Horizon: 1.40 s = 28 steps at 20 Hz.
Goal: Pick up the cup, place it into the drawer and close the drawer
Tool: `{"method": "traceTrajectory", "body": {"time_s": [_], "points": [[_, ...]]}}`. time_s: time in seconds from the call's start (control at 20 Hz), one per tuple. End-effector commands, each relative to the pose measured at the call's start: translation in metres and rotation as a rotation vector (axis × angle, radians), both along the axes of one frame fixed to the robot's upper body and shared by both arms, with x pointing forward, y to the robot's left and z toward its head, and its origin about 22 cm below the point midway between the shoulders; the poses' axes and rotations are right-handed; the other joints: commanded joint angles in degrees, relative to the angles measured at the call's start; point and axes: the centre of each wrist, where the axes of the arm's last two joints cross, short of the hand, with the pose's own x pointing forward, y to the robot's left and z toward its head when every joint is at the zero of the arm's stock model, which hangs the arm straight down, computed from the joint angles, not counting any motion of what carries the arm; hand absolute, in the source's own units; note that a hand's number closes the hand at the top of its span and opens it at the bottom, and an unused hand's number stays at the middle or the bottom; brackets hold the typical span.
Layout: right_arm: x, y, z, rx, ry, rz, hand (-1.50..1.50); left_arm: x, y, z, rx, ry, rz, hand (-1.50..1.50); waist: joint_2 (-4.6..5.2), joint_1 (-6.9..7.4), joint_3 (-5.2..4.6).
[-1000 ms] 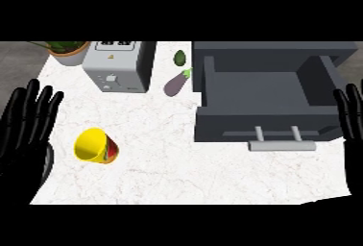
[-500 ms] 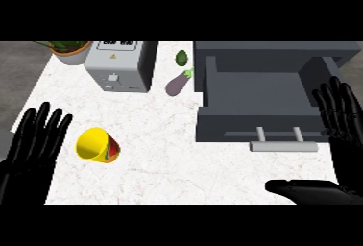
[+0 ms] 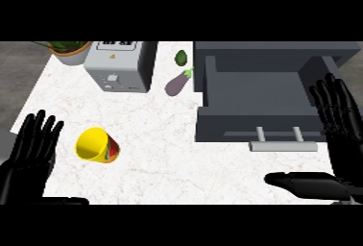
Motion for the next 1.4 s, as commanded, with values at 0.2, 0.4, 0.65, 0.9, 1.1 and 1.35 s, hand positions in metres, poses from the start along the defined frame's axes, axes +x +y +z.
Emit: {"method": "traceTrajectory", "body": {"time_s": [0.2,0.4,0.65,0.9,1.1,1.35], "points": [[0.001,-0.005,0.008,-0.021,0.011,0.0,-1.5,-0.002,0.021,-0.073,0.051,0.076,0.097,-1.5,0.01,-0.15,-0.03],[-0.001,-0.012,0.016,-0.006,-0.014,0.007,-1.5,0.028,0.06,-0.072,0.077,0.114,0.159,-1.5,0.04,-0.52,-0.03],[0.012,-0.016,-0.002,-0.006,-0.014,0.009,-1.5,0.009,0.069,-0.114,0.105,0.174,0.162,-1.5,0.04,-0.12,0.0],[-0.004,-0.005,-0.005,-0.011,0.003,0.013,-1.5,0.011,0.061,-0.148,0.063,0.173,0.145,-1.5,-0.01,-0.19,-0.01],[0.005,-0.009,0.021,-0.016,0.009,0.025,-1.5,0.029,0.061,-0.169,0.064,0.149,0.174,-1.5,0.06,-0.42,-0.05],[-0.003,-0.014,0.001,0.003,-0.003,0.03,-1.5,0.024,0.083,-0.181,0.054,0.116,0.179,-1.5,0.07,-0.51,-0.05]]}}
